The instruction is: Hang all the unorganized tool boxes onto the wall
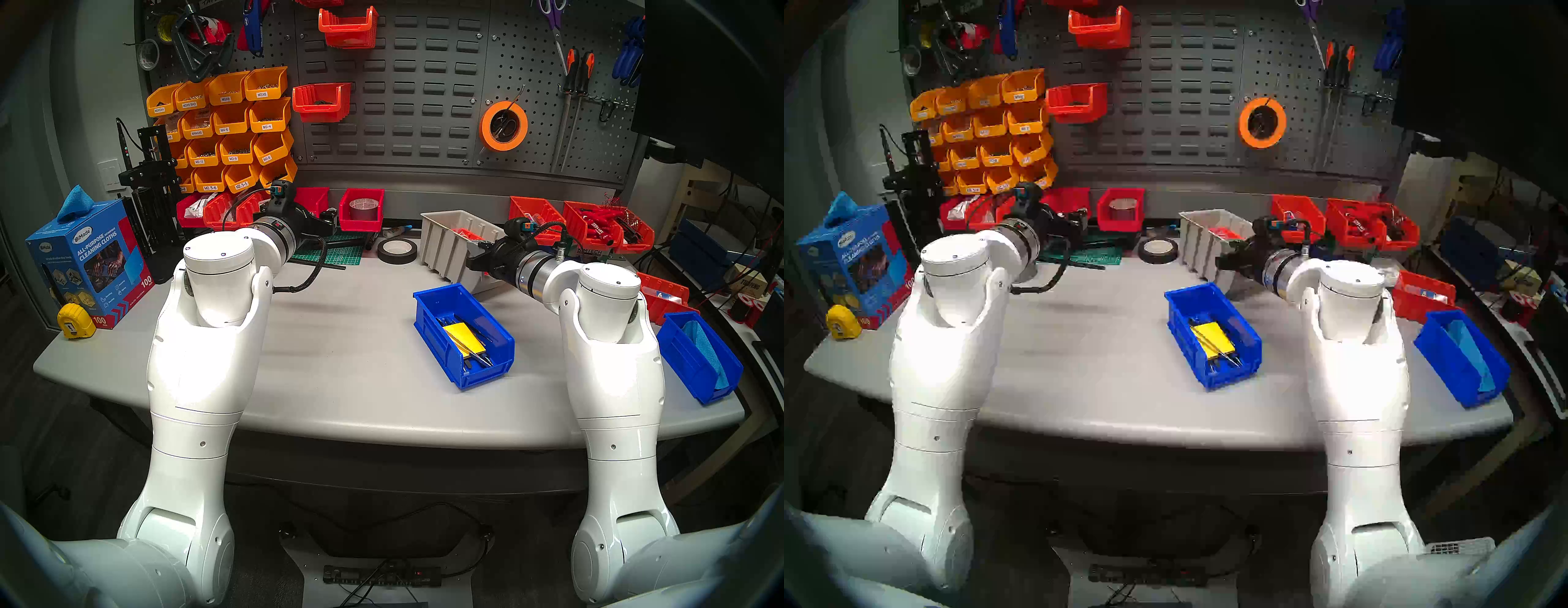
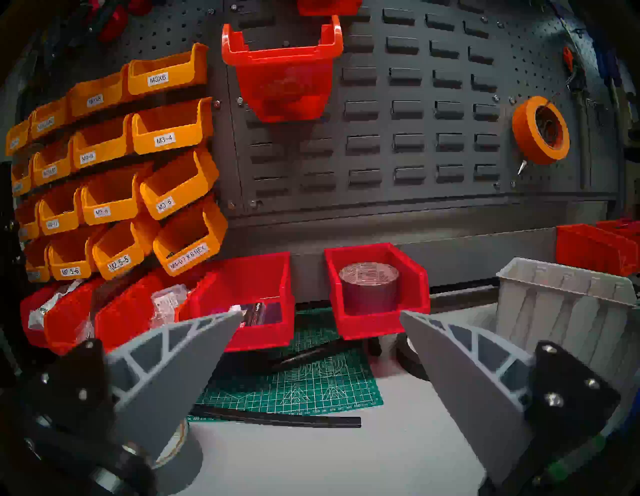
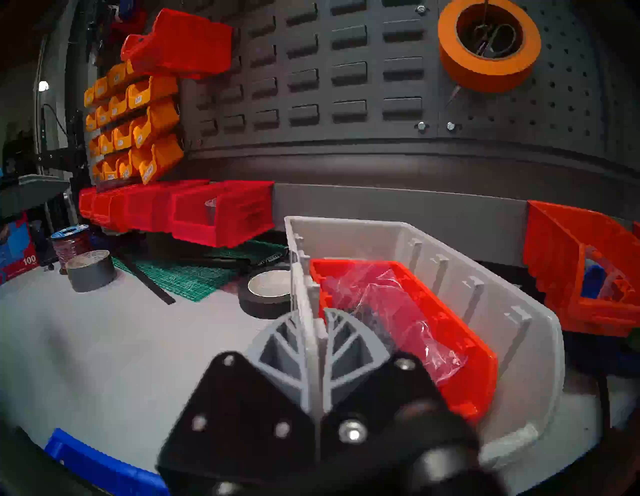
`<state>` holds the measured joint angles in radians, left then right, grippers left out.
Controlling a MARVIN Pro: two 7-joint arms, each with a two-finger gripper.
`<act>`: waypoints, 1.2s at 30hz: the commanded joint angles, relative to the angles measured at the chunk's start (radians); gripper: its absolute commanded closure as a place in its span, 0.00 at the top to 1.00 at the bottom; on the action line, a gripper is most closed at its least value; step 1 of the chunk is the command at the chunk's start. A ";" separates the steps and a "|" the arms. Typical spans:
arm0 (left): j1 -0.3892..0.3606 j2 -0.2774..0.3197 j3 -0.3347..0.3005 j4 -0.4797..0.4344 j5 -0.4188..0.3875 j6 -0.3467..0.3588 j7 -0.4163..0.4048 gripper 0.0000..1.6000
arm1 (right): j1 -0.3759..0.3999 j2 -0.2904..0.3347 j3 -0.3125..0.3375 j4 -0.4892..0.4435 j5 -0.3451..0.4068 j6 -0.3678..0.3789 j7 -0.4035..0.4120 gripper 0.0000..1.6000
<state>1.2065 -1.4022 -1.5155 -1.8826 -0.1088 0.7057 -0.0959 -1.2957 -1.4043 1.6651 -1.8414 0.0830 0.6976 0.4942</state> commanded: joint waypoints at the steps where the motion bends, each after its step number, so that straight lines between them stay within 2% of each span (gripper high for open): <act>1: -0.015 0.000 0.001 -0.014 0.001 -0.008 0.000 1.00 | -0.050 0.014 0.036 -0.081 0.010 0.020 0.007 0.00; 12: -0.015 0.003 0.003 -0.014 -0.004 -0.008 0.004 1.00 | -0.133 0.028 0.102 -0.198 0.037 0.065 0.024 0.00; 15: -0.015 0.004 0.003 -0.014 -0.005 -0.008 0.005 1.00 | -0.180 0.034 0.127 -0.263 0.044 0.088 0.035 0.00; 16: -0.015 0.004 0.003 -0.014 -0.006 -0.008 0.005 1.00 | -0.171 0.042 0.131 -0.237 0.053 0.073 0.052 0.00; 26: -0.015 0.007 0.005 -0.014 -0.010 -0.008 0.009 1.00 | -0.328 0.041 0.236 -0.391 0.067 0.121 0.075 0.00; 33: -0.016 0.009 0.006 -0.014 -0.013 -0.008 0.011 1.00 | -0.402 0.043 0.315 -0.441 0.080 0.138 0.100 0.00; 36: -0.016 0.010 0.007 -0.014 -0.015 -0.008 0.012 1.00 | -0.451 0.044 0.368 -0.464 0.086 0.144 0.121 0.00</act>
<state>1.2064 -1.3917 -1.5086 -1.8829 -0.1247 0.7048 -0.0840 -1.6471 -1.3629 1.9538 -2.2413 0.1598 0.8397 0.5932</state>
